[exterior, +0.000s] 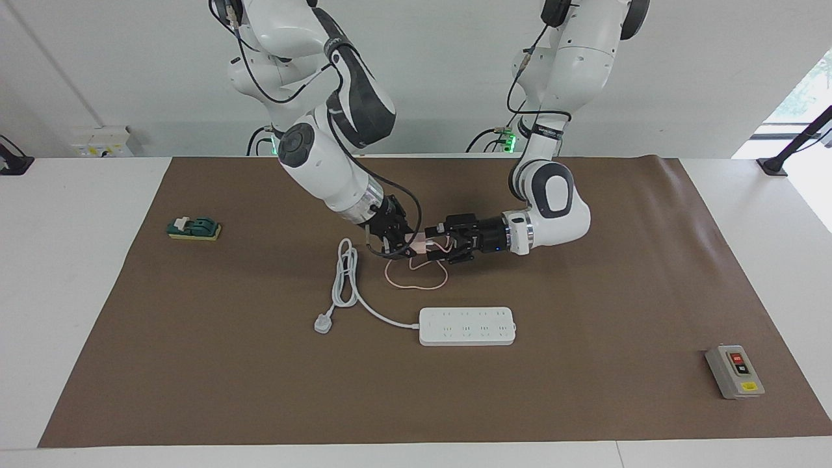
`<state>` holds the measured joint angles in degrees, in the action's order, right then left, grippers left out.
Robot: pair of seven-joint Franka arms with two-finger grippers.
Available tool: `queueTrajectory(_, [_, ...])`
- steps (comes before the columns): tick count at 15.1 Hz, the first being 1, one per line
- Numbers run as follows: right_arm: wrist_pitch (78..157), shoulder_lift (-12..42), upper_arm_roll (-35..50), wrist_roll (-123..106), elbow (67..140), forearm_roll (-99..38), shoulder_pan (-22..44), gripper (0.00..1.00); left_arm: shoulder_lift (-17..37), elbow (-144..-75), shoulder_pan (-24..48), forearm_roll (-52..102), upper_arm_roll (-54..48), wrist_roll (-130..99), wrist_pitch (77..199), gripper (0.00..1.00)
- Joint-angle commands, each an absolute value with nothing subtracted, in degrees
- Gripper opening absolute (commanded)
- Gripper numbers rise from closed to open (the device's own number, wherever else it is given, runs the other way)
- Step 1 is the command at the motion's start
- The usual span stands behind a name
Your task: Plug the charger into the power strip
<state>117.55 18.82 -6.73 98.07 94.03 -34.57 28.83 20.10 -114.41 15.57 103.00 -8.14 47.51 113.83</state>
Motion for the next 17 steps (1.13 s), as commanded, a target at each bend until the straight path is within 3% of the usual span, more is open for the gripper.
queueTrajectory(1, [116.10, 20.04, -6.59, 100.11, 91.49, -33.40, 28.39, 0.16, 17.67, -116.63, 17.49, 103.71, -7.65, 48.43, 116.54, 1.00])
queueTrajectory(17, [116.54, 20.04, -6.68, 100.28, 92.37, -33.22, 28.21, 0.16, 19.33, -115.14, 15.82, 103.98, -7.65, 49.13, 113.20, 1.00])
